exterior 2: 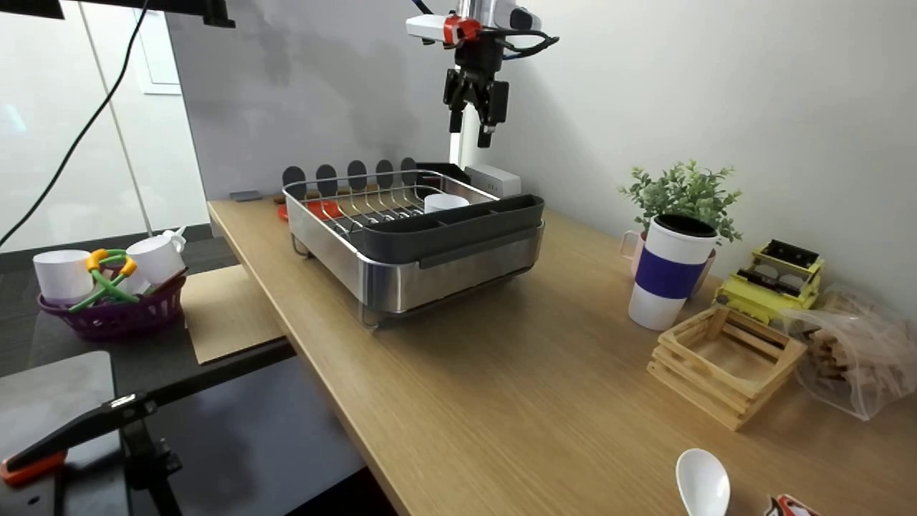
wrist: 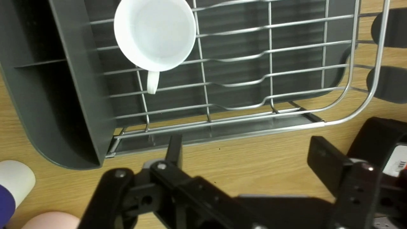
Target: Remove the cup from the rack and put it on the table
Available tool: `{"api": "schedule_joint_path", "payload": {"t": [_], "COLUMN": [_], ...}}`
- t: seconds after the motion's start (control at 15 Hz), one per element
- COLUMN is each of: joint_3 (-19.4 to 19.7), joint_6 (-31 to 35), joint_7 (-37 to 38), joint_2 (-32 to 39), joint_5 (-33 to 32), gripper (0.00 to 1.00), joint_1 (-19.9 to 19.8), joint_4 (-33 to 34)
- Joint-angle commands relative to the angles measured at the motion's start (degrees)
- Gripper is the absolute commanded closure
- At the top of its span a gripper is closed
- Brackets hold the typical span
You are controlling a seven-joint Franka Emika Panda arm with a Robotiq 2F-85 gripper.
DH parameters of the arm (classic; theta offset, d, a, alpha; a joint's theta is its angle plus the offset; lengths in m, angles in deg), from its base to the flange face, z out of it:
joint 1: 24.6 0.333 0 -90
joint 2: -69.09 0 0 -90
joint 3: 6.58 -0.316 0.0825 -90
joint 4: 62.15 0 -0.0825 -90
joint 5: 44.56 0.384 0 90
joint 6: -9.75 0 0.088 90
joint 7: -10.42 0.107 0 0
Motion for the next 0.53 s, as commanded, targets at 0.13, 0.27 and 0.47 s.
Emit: {"api": "schedule_joint_path", "payload": {"t": [0.13,0.27,0.47], "joint_3": [1.8,2.2,2.9], "joint_6": [2.9,2.0,1.2], "joint_7": [2.7,3.0,2.6], "joint_2": [-3.8,-4.6,-5.8], "joint_5": [0.3,-0.5,-1.9], "gripper": [0.0,0.0,0.0], "joint_1": [1.0,1.3,1.5], "joint_4": [-7.5,-8.5,-9.9]}}
